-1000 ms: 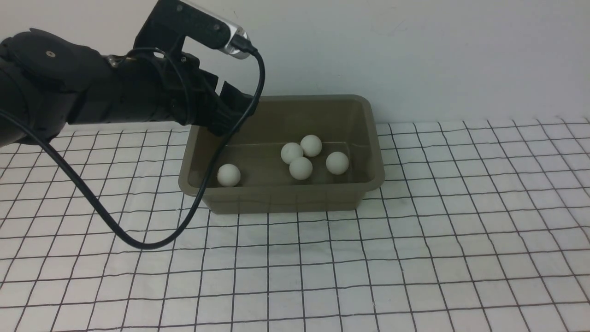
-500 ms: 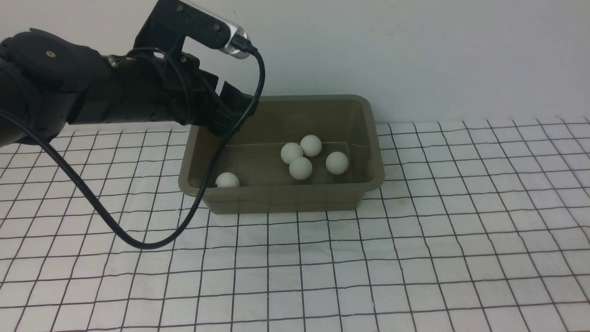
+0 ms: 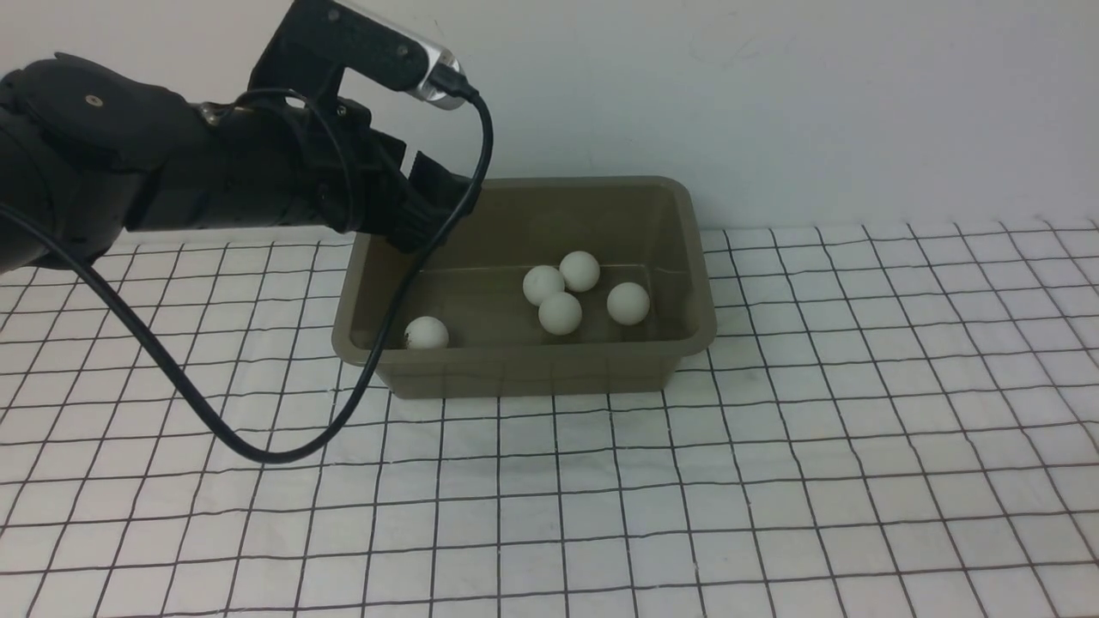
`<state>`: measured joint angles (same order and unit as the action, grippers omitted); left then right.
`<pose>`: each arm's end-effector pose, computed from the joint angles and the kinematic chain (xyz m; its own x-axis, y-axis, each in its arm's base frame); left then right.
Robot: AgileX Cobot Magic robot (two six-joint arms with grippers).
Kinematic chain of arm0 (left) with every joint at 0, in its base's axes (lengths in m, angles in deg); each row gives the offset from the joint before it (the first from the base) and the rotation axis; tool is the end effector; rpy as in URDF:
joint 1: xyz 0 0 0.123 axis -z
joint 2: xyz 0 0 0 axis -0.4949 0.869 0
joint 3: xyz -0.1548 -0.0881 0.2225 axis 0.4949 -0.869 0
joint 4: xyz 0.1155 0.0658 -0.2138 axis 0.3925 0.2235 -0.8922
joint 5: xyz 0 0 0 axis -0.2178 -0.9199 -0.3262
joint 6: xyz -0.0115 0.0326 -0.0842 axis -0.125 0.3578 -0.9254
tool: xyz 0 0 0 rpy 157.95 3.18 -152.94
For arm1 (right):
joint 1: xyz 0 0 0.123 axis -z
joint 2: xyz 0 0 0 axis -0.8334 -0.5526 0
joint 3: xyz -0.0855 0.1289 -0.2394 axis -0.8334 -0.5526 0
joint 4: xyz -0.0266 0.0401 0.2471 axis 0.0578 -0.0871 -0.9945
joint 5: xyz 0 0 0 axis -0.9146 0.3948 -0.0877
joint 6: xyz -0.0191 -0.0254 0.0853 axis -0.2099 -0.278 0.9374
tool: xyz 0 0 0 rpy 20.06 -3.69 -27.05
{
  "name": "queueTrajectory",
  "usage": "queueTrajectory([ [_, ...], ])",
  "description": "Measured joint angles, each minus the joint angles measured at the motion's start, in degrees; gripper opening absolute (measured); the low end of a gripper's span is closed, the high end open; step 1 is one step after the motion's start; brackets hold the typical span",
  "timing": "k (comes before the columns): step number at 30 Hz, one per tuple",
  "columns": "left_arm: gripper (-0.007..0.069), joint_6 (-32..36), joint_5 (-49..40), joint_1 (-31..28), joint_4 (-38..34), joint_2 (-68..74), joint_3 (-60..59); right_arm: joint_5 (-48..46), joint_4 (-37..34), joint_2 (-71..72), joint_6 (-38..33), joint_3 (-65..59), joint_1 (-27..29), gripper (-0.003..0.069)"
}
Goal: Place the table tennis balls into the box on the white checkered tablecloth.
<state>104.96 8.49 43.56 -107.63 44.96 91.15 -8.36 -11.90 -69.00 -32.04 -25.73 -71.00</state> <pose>0.3352 -0.1146 0.3136 -0.3977 0.2086 -0.8935 0.5633 0.8242 -0.0584 0.0565 -0.0201 0.1774 -0.3305 0.1370 -0.9338 0.1796 0.9805 0.0803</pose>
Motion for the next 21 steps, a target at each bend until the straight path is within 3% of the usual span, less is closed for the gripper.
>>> queueTrajectory([
  [5, 0.0534, 7.69, -0.47, 0.0, -11.46, 0.0, 0.0, 0.0, -0.01, 0.18, 0.05, 0.0, 0.0, 0.0336],
  [10, 0.0534, 12.44, -4.9, 0.0, -31.57, 0.0, 0.0, 0.0, -0.01, 0.18, 0.05, 0.0, 0.0, 0.0336],
  [17, 0.0534, 13.78, -7.21, 0.0, -35.33, 0.0, 0.0, 0.0, -0.01, 0.18, 0.05, 0.0, 0.0, 0.0336],
  [21, 0.0534, 18.58, -9.04, 0.0, -35.47, 0.0, 0.0, 0.0, -0.01, 0.18, 0.05, 0.0, 0.0, 0.0336],
])
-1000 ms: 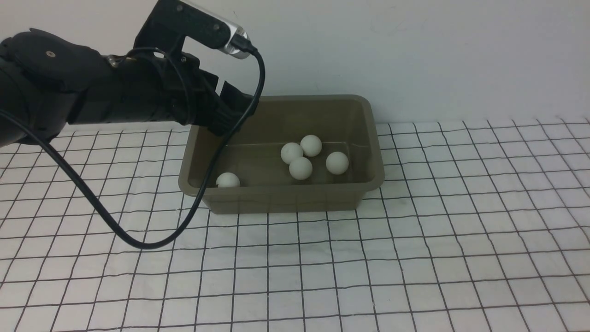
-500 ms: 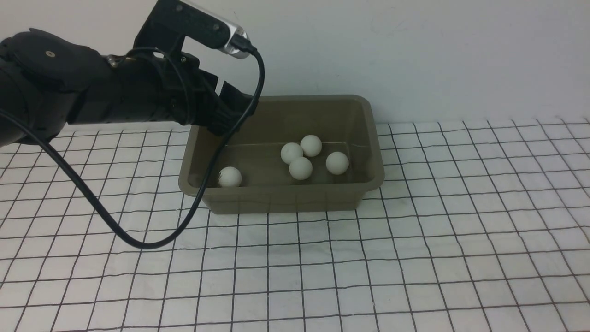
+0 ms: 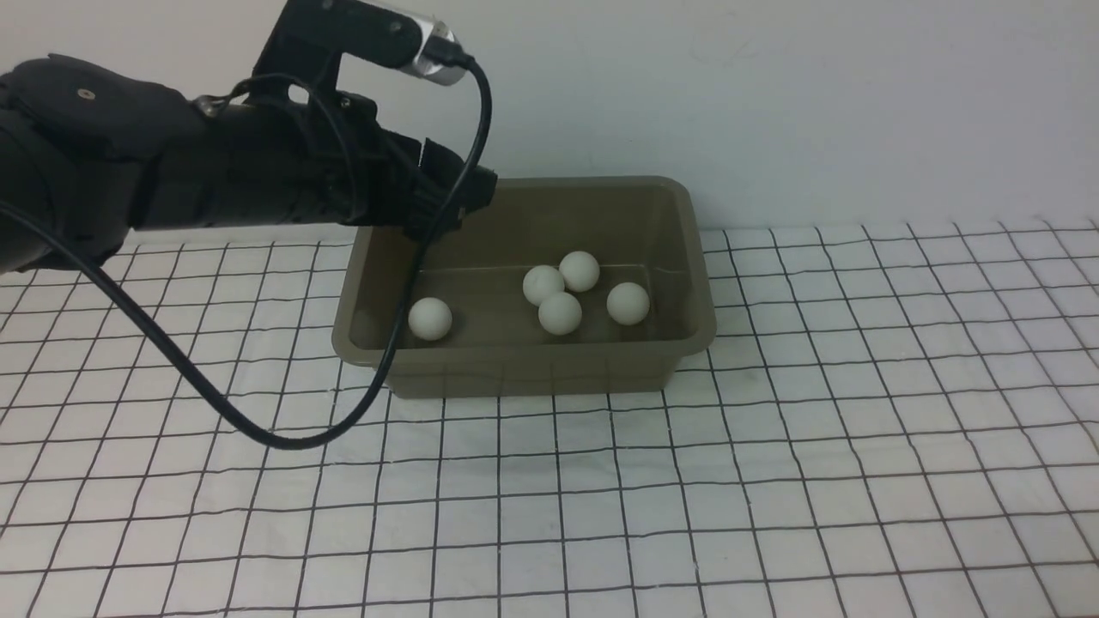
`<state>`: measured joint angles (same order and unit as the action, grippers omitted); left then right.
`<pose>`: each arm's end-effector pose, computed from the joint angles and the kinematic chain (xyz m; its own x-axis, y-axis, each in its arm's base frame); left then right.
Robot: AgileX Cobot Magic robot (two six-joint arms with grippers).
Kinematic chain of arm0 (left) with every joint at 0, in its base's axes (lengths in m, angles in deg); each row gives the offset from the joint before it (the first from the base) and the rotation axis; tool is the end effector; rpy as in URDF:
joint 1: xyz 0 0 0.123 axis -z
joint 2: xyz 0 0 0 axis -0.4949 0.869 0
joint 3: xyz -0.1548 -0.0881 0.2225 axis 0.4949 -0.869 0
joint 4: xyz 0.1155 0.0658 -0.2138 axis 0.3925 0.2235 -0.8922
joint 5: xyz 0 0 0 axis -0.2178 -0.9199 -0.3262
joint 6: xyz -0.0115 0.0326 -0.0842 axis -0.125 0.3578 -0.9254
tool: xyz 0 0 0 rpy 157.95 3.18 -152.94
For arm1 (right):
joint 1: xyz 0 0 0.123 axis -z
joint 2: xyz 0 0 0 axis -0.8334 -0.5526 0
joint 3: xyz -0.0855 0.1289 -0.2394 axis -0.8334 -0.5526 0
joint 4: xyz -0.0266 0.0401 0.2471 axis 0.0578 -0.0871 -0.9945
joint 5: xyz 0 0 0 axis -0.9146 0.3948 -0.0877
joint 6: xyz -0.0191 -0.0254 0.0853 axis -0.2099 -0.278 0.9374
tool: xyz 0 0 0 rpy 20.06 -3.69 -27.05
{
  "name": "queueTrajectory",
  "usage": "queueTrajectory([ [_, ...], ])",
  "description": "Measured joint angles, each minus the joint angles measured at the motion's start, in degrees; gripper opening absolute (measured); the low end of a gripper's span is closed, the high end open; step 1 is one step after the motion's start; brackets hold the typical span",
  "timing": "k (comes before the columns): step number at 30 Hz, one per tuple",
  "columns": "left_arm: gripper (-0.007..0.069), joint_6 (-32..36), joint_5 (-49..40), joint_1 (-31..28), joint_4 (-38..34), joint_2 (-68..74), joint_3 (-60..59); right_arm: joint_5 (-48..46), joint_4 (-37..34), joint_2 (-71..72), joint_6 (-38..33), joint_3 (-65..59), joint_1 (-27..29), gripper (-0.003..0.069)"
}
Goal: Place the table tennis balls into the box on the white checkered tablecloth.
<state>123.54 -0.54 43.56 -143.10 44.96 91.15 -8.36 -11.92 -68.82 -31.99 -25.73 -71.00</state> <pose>0.3315 -0.1309 0.3371 -0.3715 -0.1136 -0.9215 0.6285 0.6998 -0.3396 0.0564 -0.0202 0.1775 -0.3276 0.1389 -0.9345 0.1797 0.9802 0.0827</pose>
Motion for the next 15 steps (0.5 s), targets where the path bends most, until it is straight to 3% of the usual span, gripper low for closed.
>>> queueTrajectory([
  [4, 0.0534, 9.98, -3.44, 0.0, 0.0, 0.0, 0.0, 0.0, 0.0, 0.0, 0.0, 0.0, 0.0, 0.0336],
  [9, 0.0534, 14.47, -4.58, 0.0, 0.37, -0.41, 0.0, 0.0, 0.0, 0.0, 0.0, 0.0, 0.0, 0.0336],
  [12, 0.0534, 10.04, -5.4, 0.0, 8.19, -1.4, 0.42, 0.0, 0.0, 0.0, 0.0, 0.0, 0.0, 0.0336],
  [15, 0.0534, 0.9, -6.2, 0.0, 17.65, -2.28, 1.98, 0.0, 0.0, 0.0, 0.0, 0.0, 0.0, 0.0336],
])
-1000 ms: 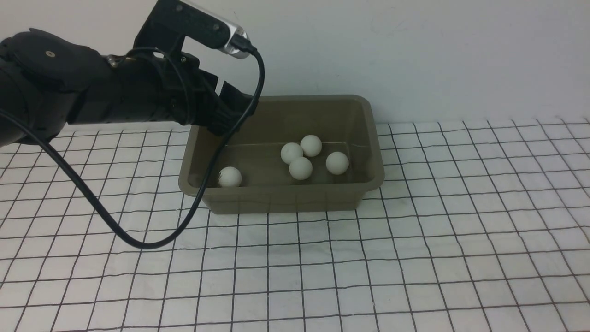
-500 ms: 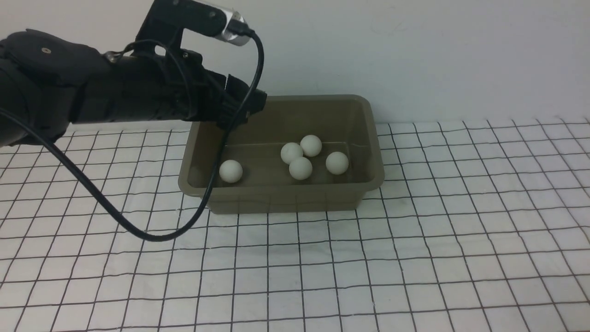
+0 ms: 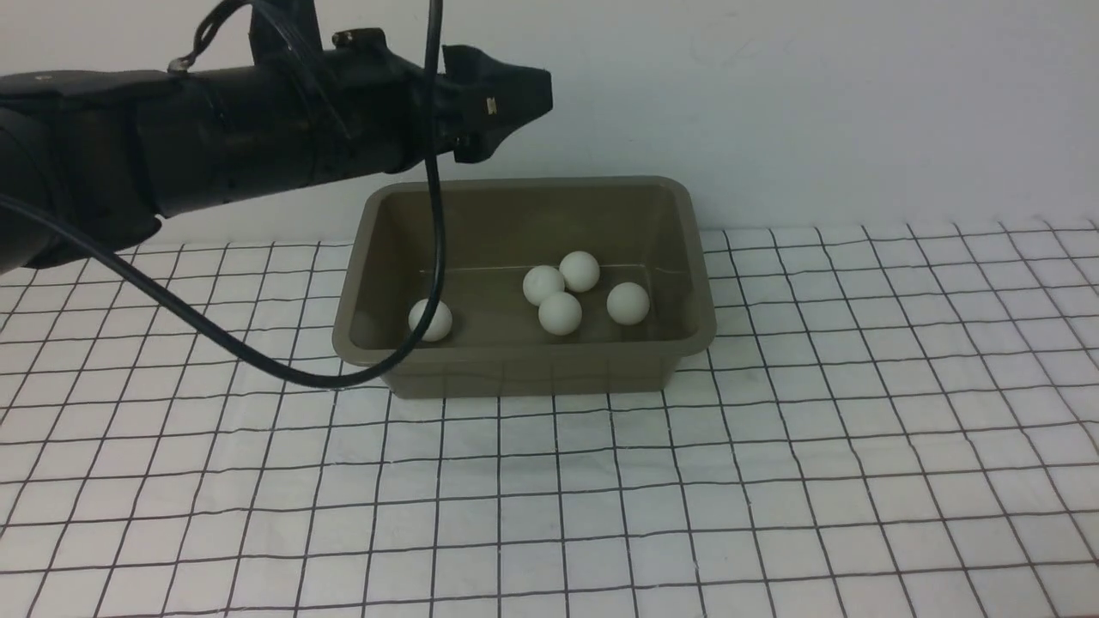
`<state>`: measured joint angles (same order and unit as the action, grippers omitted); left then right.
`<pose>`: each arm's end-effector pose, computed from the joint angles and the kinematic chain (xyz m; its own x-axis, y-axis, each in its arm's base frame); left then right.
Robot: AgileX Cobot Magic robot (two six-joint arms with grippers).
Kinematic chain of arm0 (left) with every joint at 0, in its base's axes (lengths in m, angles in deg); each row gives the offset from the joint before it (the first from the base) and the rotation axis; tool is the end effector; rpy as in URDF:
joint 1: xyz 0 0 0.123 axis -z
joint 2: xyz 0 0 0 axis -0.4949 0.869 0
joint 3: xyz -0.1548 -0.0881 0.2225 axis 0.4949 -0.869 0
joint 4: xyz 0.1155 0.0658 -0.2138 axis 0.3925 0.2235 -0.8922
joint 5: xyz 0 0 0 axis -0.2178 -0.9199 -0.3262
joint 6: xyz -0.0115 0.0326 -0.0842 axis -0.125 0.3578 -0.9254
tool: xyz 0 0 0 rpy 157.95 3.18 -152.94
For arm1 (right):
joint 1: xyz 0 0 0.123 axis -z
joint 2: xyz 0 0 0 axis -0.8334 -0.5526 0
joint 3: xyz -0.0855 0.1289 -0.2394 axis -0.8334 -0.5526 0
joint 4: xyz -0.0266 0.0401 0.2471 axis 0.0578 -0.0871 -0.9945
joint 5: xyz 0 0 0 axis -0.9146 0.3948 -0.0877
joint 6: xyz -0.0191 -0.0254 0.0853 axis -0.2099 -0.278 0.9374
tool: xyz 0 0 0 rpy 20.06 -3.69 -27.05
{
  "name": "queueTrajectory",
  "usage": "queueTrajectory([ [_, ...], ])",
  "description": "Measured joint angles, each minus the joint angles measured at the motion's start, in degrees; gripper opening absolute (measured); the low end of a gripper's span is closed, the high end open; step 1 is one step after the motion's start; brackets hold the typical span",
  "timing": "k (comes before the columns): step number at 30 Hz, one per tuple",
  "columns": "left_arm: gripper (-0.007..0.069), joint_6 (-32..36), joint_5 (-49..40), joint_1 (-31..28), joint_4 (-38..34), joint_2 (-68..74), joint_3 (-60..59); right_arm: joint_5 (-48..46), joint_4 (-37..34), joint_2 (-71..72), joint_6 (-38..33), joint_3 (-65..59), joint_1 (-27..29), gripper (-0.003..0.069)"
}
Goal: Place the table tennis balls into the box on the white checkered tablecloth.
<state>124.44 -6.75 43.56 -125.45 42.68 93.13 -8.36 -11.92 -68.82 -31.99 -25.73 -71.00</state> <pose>0.3141 -0.1342 0.3477 -0.2279 0.1850 -0.9560 0.7830 0.6184 -0.0670 0.0564 -0.0202 0.1775 -0.3276 0.1389 -0.9345 0.1797 0.9802 0.0827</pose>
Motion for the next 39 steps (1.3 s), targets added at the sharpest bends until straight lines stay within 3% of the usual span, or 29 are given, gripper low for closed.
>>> queueTrajectory([
  [2, 0.0534, -7.44, -0.52, 0.0, 8.7, -0.76, 1.08, 0.0, 0.0, 0.0, 0.0, 0.0, 0.0, 0.0336],
  [8, 0.0534, -50.97, -4.68, 0.0, 49.12, -9.19, 2.41, 0.0, 0.0, 0.0, 0.0, 0.0, 0.0, 0.0336],
  [10, 0.0534, -60.9, -9.0, 0.0, 57.58, -15.18, 2.41, 0.0, 0.0, 0.0, 0.0, 0.0, 0.0, 0.0336],
  [13, 0.0534, -69.58, -16.12, 0.0, 64.73, -25.64, 2.41, 0.0, 0.0, 0.0, 0.0, 0.0, 0.0, 0.0336],
  [18, 0.0534, -73.14, -18.43, -1.59, 66.87, -48.54, -5.14, 0.0, 0.0, 0.0, 0.0, 0.0, 0.0, 0.0336],
  [25, 0.0534, -72.09, -1.18, -19.2, 66.92, -83.02, -39.52, -0.17, 0.0, 0.0, 0.0, -0.04, 0.0, 0.0336],
  [29, 0.0534, -70.4, 5.72, -24.91, 63.24, -86.85, -52.22, -0.1, -0.07, 0.06, 0.0, -0.12, 0.0, 0.0336],
  [39, 0.0534, -67.13, 2.84, -26.38, 66.11, -87.05, -55.81, -0.31, -0.15, 0.06, 0.0, -0.12, 0.0, 0.0336],
])
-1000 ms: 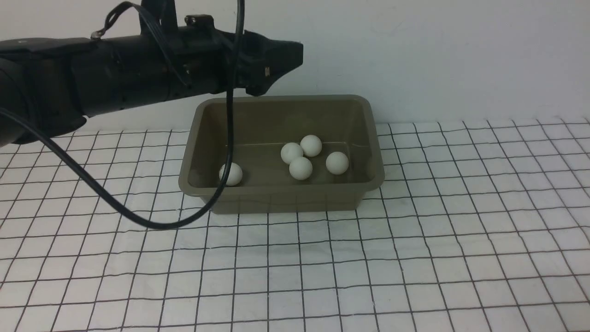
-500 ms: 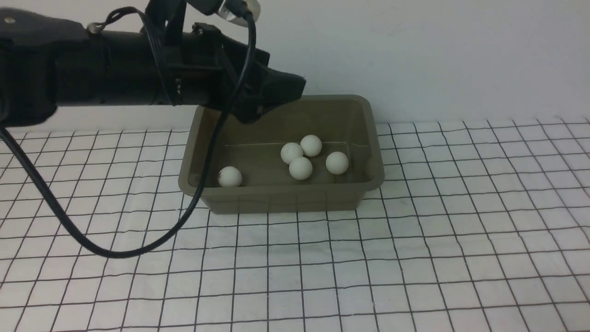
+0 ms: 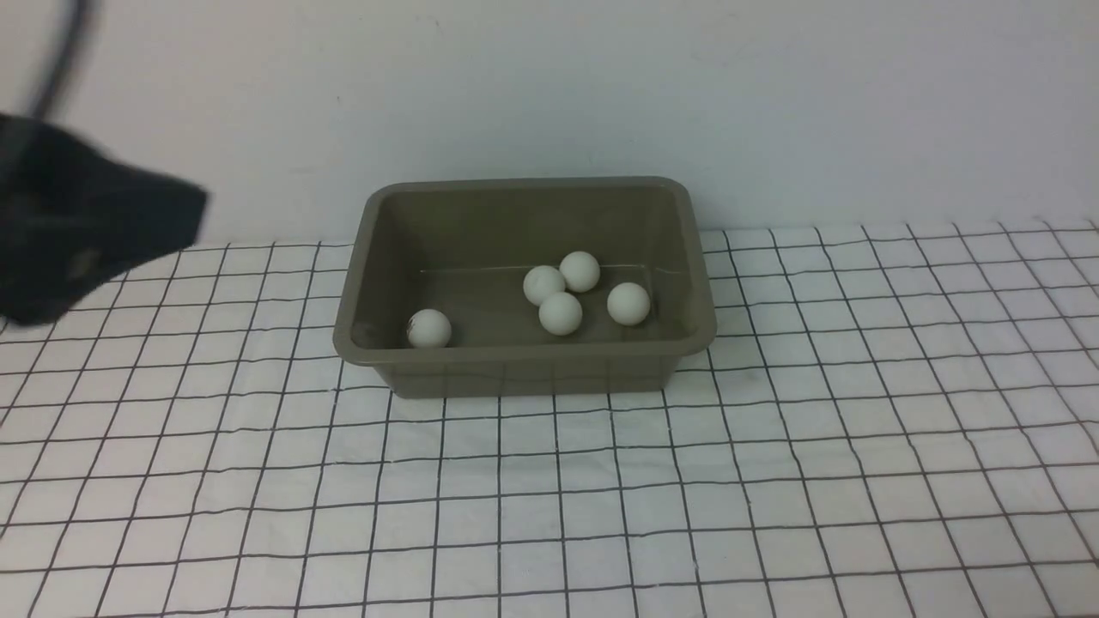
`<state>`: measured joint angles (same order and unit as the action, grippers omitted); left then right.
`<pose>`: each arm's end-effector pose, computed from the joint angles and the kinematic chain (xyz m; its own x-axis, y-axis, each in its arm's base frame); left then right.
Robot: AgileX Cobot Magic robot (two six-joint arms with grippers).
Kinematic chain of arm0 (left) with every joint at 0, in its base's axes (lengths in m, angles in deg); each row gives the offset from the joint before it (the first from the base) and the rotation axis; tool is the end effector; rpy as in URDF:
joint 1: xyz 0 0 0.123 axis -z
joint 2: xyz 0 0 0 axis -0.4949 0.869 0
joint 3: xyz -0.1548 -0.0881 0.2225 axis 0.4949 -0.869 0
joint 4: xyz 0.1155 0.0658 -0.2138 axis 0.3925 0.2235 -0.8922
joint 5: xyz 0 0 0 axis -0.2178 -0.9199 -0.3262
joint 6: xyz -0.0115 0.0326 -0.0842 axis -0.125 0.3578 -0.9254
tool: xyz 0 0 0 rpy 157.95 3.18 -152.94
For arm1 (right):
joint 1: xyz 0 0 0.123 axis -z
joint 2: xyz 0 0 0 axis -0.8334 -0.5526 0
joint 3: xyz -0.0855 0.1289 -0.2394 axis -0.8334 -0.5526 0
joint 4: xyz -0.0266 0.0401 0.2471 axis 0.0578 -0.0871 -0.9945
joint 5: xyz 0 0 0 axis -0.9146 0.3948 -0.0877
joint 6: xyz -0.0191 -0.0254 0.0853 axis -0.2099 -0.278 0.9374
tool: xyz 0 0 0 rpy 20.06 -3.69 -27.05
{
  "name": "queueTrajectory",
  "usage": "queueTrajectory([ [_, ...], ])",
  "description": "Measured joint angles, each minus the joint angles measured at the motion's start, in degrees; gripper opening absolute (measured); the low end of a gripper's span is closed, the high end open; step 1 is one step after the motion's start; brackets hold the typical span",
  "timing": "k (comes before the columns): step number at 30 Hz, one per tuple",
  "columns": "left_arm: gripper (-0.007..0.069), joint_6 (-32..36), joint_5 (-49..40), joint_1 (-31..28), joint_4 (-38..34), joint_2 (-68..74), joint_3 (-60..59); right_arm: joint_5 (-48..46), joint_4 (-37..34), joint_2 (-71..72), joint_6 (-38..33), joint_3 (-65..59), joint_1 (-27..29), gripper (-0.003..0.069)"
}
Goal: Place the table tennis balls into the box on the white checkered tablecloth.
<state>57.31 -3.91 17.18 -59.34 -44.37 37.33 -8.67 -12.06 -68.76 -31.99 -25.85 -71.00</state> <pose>0.0364 -0.0040 0.2336 -0.2744 0.0719 -0.9589 -0.0568 0.9942 0.0908 0.0561 -0.0205 0.1765 -0.3321 0.1413 -0.9326 0.1838 0.9795 0.0830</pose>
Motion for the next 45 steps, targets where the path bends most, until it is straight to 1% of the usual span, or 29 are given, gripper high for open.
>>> queueTrajectory([
  [4, 0.0534, -0.54, -0.66, 0.0, 1.7, 0.0, -1.0, -0.05, 0.0, 0.0, 0.0, 0.0, 0.0, 0.0336],
  [12, 0.0534, -0.49, 1.98, 0.0, 1.31, 0.0, -1.03, -0.05, 0.0, 0.0, 0.0, 0.0, 0.0, 0.0336],
  [20, 0.0534, -0.31, 2.12, 0.16, 0.29, 0.0, -1.03, -0.05, 0.0, 0.0, 0.0, 0.0, 0.0, 0.0336],
  [22, 0.0534, -0.12, 2.12, 1.15, 0.29, 0.0, -1.03, -0.05, 0.0, 0.0, 0.0, 0.0, 0.0, 0.0336],
  [24, 0.0534, 0.65, 1.99, 4.04, 0.29, 0.0, -1.03, -0.05, 0.0, 0.0, 0.0, 0.0, 0.0, 0.0336],
  [26, 0.0534, 0.92, 1.75, 5.14, 0.24, 0.0, -1.08, -0.05, 0.0, 0.0, 0.0, 0.0, 0.0, 0.0336],
  [32, 0.0534, 1.12, 0.91, 6.3, -0.15, 0.0, -1.28, -0.12, 0.0, 0.0, 0.0, 0.0, 0.0, 0.0336],
  [39, 0.0534, 1.27, 3.44, 9.76, -0.15, 0.0, -4.87, -0.23, 0.19, 0.0, 0.0, 0.0, 0.0, 0.0336],
  [45, 0.0534, 1.27, 4.51, 10.3, -0.15, 0.0, -8.07, -0.39, 0.19, 0.0, -0.06, 0.0, 0.0, 0.0336],
])
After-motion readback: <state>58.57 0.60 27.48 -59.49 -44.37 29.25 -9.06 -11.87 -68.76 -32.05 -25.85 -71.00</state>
